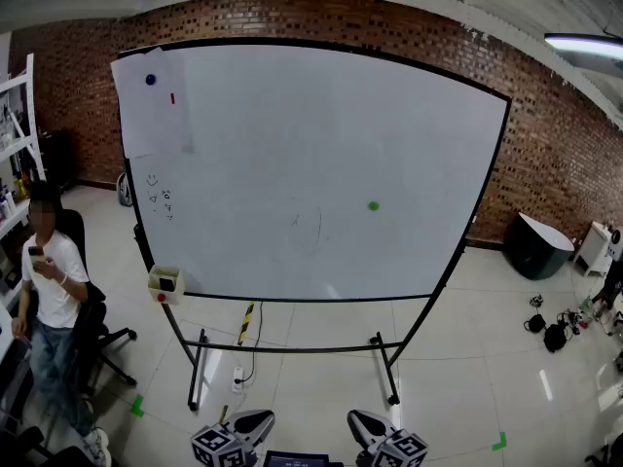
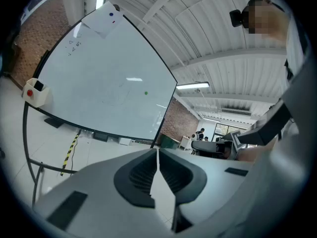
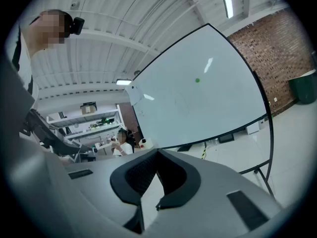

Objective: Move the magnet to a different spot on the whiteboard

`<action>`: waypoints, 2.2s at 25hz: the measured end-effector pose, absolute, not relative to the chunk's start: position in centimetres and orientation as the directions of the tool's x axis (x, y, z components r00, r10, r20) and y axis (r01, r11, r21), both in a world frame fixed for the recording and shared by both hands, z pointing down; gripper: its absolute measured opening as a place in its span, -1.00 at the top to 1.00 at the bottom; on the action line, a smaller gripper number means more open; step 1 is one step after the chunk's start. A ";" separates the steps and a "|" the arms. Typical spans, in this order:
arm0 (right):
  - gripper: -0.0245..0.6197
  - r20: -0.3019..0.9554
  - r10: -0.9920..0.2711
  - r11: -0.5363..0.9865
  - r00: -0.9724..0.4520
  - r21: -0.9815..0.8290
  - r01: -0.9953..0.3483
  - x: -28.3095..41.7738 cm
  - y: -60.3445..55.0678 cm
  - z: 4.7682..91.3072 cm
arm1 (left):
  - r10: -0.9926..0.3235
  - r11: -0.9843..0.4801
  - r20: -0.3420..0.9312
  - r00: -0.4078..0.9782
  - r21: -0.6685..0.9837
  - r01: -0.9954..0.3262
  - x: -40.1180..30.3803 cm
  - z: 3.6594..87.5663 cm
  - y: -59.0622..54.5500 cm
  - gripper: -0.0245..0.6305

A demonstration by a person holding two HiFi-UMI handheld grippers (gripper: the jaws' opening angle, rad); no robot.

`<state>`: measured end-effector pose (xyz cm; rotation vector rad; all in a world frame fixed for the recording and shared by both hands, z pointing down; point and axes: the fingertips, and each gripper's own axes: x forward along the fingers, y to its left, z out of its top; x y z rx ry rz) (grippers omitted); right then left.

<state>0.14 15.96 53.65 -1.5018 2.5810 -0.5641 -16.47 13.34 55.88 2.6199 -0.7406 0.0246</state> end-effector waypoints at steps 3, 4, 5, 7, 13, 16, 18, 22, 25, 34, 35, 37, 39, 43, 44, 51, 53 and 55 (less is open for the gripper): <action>0.90 0.099 -0.845 0.459 -0.525 -0.367 -0.809 -1.1 15.4 54.1 | -0.523 -0.749 0.138 0.841 0.396 -0.531 -18.1 56.6 12.8 0.83; 0.90 0.099 -0.842 0.463 -0.530 -0.369 -0.806 -1.3 15.1 54.2 | -0.530 -0.743 0.140 0.836 0.398 -0.538 -18.5 56.7 12.5 0.83; 0.90 0.099 -0.840 0.467 -0.534 -0.372 -0.803 -1.5 14.6 54.4 | -0.536 -0.739 0.143 0.832 0.398 -0.544 -18.8 56.9 12.1 0.83; 0.90 0.099 -0.834 0.473 -0.543 -0.381 -0.795 -1.5 13.6 54.9 | -0.546 -0.731 0.150 0.824 0.394 -0.556 -19.0 57.1 11.5 0.83; 0.90 0.096 -0.814 0.495 -0.573 -0.400 -0.771 -0.2 9.4 56.3 | -0.583 -0.701 0.172 0.794 0.388 -0.599 -18.7 57.8 8.4 0.83; 0.90 0.085 -0.803 0.517 -0.590 -0.395 -0.759 0.6 6.5 55.8 | -0.590 -0.695 0.180 0.787 0.384 -0.608 -17.4 57.6 6.4 0.83; 0.90 0.073 -0.796 0.531 -0.600 -0.390 -0.752 1.5 4.7 55.2 | -0.589 -0.697 0.184 0.787 0.376 -0.610 -16.1 57.3 4.6 0.83; 0.90 0.065 -0.795 0.536 -0.603 -0.389 -0.749 4.8 1.4 54.8 | -0.586 -0.708 0.168 0.793 0.371 -0.601 -11.9 56.4 0.8 0.83; 0.90 0.057 -0.800 0.529 -0.598 -0.402 -0.747 7.0 -1.0 54.6 | -0.569 -0.722 0.168 0.805 0.366 -0.587 -8.9 55.4 -1.6 0.83; 0.90 0.028 -0.774 0.567 -0.632 -0.413 -0.713 12.6 -7.8 54.4 | -0.587 -0.718 0.164 0.793 0.349 -0.603 -3.0 53.9 -8.2 0.83; 0.90 0.021 -0.774 0.571 -0.632 -0.409 -0.712 13.3 -8.6 54.6 | -0.584 -0.722 0.161 0.796 0.345 -0.600 -2.3 53.9 -8.7 0.84; 0.90 0.009 -0.775 0.574 -0.632 -0.407 -0.710 14.5 -10.1 54.7 | -0.581 -0.728 0.157 0.799 0.340 -0.596 -0.9 53.8 -9.7 0.84; 0.90 0.002 -0.769 0.583 -0.640 -0.411 -0.701 15.4 -11.0 54.5 | -0.586 -0.725 0.158 0.795 0.337 -0.601 0.3 53.8 -10.7 0.84; 0.90 -0.005 -0.749 0.607 -0.662 -0.406 -0.683 17.1 -12.4 54.3 | -0.589 -0.726 0.169 0.790 0.318 -0.609 2.6 53.7 -12.5 0.84; 0.90 -0.006 -0.745 0.612 -0.667 -0.403 -0.680 17.5 -12.8 54.2 | -0.588 -0.729 0.170 0.791 0.315 -0.608 3.2 53.6 -12.8 0.85; 0.90 -0.015 -0.735 0.633 -0.678 -0.374 -0.678 18.8 -15.5 53.5 | -0.591 -0.726 0.180 0.786 0.307 -0.616 4.4 53.8 -15.5 0.85; 0.90 -0.018 -0.741 0.631 -0.671 -0.361 -0.687 19.3 -16.4 53.2 | -0.586 -0.733 0.174 0.791 0.303 -0.609 4.6 53.6 -16.2 0.85; 0.90 -0.018 -0.750 0.625 -0.662 -0.350 -0.698 19.6 -17.4 53.0 | -0.587 -0.737 0.164 0.793 0.299 -0.607 4.5 53.2 -17.1 0.85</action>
